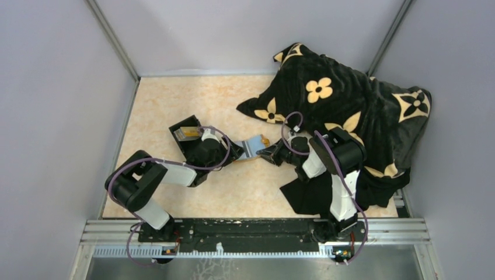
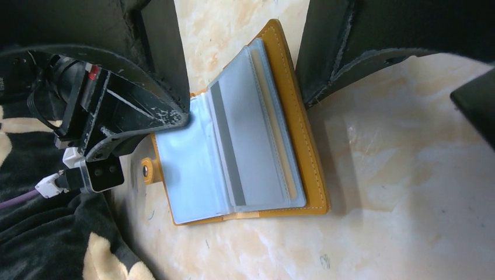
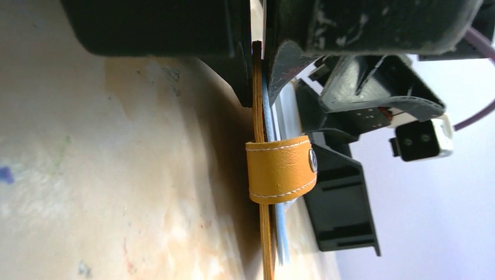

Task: Put the credit cards into the card holder
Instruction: Close the card holder at the center of the board.

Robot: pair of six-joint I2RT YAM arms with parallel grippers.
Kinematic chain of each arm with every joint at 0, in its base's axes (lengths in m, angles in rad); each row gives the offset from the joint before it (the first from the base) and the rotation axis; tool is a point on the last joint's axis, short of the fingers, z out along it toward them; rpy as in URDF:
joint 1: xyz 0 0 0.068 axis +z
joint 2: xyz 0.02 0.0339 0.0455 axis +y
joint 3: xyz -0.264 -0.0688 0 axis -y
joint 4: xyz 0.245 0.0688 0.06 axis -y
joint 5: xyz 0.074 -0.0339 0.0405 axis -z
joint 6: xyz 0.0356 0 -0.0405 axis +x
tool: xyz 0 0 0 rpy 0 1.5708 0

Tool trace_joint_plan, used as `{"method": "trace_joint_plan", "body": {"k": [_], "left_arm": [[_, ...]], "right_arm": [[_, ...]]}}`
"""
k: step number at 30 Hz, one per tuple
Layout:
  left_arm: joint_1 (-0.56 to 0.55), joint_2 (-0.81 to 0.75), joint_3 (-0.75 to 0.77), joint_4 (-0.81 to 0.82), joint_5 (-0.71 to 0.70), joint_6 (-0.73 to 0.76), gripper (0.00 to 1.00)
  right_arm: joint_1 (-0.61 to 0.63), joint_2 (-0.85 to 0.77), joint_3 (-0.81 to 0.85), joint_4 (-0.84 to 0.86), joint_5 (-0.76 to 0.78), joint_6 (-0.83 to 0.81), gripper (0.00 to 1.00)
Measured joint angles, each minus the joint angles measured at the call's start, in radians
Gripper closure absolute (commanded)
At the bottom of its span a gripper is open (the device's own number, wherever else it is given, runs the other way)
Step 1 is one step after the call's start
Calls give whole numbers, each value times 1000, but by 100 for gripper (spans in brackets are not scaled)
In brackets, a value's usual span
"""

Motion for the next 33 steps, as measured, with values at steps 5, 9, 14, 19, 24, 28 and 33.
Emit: {"method": "trace_joint_plan", "body": {"k": [5,9,14,19,24,28,33], "left_arm": [[-4,-70,3,-124,-16,3,28],[-6,-145,-1,-243,-42,7,29],[-7,-243,-19,-381,-72,15,30],[-15,-323,-29,-493,-100,23,31],[-25,-368,-29,-534,-122,23,31],[-33,-370,-29,-542,-135,23,31],[-44,-370,-27,-541,-164,23,31]], "right_arm": [[43,-23,6,-80,29,-60,100],[101,-68,16,-161,69,-111,100],[166,-115,48,-260,127,-166,100],[211,-126,71,-325,177,-195,100],[238,-126,89,-352,204,-209,100],[251,-126,100,-364,219,-217,100],[263,-126,113,-380,237,-228,100]]}}
